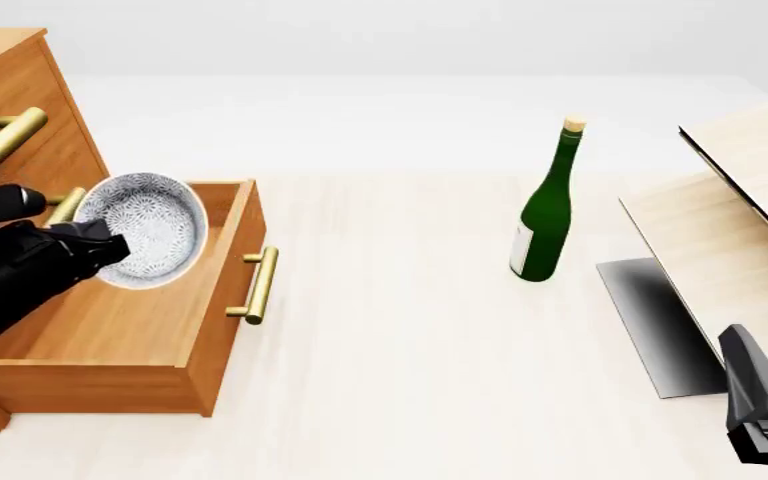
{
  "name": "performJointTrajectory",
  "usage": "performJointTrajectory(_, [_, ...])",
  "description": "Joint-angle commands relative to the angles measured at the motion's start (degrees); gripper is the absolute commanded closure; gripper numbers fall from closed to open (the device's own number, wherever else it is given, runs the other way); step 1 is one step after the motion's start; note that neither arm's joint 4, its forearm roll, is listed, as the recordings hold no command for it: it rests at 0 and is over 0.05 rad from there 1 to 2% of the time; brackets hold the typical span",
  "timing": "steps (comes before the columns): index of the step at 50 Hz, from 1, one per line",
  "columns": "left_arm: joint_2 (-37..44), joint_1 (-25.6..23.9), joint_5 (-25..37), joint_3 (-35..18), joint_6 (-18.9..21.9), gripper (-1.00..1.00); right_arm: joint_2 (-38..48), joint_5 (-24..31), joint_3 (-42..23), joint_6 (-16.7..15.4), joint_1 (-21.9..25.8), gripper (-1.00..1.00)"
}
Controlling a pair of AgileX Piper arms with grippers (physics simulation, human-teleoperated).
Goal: Put the bowl in the bottom drawer of the cabinet and close it.
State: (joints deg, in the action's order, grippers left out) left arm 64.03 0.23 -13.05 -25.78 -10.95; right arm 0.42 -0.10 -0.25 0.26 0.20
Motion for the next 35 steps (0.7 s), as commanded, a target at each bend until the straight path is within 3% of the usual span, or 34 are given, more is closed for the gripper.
performJointTrajectory(1, [1.6,0.8,-1.5,0.3,0.7,1.00,0.0,0.0,0.0,0.0,0.0,-1.00])
performJointTrajectory(35, [6.8,4.6,-6.3,2.5,1.6,1.00,0.0,0.0,0.0,0.0,0.0,-1.00])
